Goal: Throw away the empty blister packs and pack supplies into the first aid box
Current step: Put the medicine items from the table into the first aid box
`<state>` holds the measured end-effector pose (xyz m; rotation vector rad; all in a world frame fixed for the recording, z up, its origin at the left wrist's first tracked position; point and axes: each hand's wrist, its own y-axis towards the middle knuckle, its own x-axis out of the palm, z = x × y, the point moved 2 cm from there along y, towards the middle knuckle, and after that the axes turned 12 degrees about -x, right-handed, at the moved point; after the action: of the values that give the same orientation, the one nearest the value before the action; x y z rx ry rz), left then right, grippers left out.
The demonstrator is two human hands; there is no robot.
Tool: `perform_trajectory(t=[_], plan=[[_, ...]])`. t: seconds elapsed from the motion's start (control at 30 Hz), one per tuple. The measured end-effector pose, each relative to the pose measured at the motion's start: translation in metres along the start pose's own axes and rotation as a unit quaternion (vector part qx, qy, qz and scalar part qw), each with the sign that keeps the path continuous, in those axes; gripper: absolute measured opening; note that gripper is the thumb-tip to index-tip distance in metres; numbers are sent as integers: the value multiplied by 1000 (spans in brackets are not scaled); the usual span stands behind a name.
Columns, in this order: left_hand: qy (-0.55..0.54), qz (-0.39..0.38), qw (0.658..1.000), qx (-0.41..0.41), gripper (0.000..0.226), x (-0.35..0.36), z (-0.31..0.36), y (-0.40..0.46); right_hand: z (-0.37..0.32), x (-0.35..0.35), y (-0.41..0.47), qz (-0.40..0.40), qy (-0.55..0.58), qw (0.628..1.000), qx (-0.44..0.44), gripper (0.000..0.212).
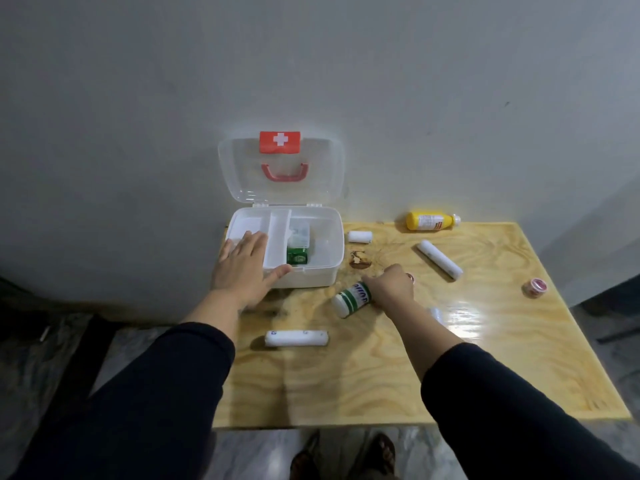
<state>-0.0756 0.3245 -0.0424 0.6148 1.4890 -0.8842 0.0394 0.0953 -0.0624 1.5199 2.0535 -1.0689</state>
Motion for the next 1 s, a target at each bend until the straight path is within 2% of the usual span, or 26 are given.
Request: perform_trajectory(t=[0.1, 0.23, 0.4, 0.5, 0.63, 0.73, 0.83, 1.0], plan=[[6, 3, 1000, 2, 90, 0, 0, 0, 3, 3, 0, 26, 112, 992, 41, 50], [1, 5, 1000, 2, 90, 0, 1, -1, 14, 7, 5, 70, 289, 949, 107, 26], [-5, 2, 1000, 1, 89, -2, 1, -3, 8, -3, 6, 93, 345, 932, 63, 13], [-5, 0, 1000, 2, 88, -2, 1, -3, -5, -17, 5, 127, 341, 932, -3, 13], [-10, 2, 1000, 5, 89, -1, 1, -2, -36, -51, 1, 152, 255, 945, -136, 10], [-11, 3, 1000, 5, 88, -1, 0, -2, -65, -75, -2, 156, 207, 940, -222, 16], [-15, 0, 1000, 5, 89, -2, 0, -2, -93, -86, -4, 142, 189, 935, -266, 25], [-17, -7, 1000, -3, 90, -4, 1, -2, -130, -77, -8, 112, 187, 922, -319, 28]])
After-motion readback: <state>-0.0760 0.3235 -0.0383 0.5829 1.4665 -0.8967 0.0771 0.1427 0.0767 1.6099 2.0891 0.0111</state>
